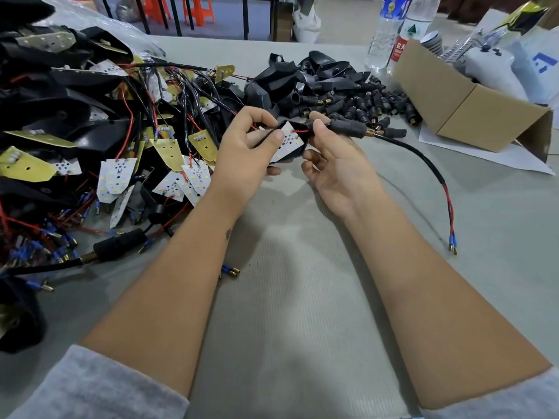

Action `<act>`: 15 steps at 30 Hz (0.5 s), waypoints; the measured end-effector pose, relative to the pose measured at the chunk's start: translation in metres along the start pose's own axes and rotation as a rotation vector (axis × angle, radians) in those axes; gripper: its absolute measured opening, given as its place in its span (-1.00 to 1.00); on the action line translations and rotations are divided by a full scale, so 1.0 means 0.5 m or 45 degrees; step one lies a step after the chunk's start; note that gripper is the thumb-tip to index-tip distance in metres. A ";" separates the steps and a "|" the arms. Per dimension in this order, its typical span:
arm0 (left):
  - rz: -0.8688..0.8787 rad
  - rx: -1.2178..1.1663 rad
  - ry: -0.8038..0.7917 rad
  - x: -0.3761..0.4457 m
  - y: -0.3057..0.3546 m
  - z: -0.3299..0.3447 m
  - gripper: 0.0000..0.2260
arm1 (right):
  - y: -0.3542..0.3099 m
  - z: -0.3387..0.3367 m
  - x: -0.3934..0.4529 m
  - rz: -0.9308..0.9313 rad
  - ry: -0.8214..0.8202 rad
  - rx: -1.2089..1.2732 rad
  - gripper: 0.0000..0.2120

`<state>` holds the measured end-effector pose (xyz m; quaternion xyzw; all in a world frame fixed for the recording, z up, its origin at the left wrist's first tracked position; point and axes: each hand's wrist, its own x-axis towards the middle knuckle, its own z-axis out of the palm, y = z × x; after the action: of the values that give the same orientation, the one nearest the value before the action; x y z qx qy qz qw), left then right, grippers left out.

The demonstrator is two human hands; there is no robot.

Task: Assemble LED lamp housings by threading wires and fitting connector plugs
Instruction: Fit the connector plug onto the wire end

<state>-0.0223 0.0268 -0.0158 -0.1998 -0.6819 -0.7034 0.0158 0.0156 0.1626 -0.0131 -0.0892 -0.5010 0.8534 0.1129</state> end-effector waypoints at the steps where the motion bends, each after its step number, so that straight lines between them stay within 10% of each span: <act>1: 0.024 0.022 0.031 -0.001 0.001 0.001 -0.85 | 0.000 0.002 0.000 -0.007 0.014 -0.009 -0.91; 15: 0.349 0.828 0.314 -0.007 0.004 -0.006 -0.85 | 0.002 0.010 -0.001 -0.105 0.103 0.005 -0.94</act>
<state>-0.0194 0.0227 -0.0148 -0.1875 -0.8297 -0.4602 0.2543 0.0148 0.1578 -0.0114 -0.1027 -0.4976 0.8447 0.1681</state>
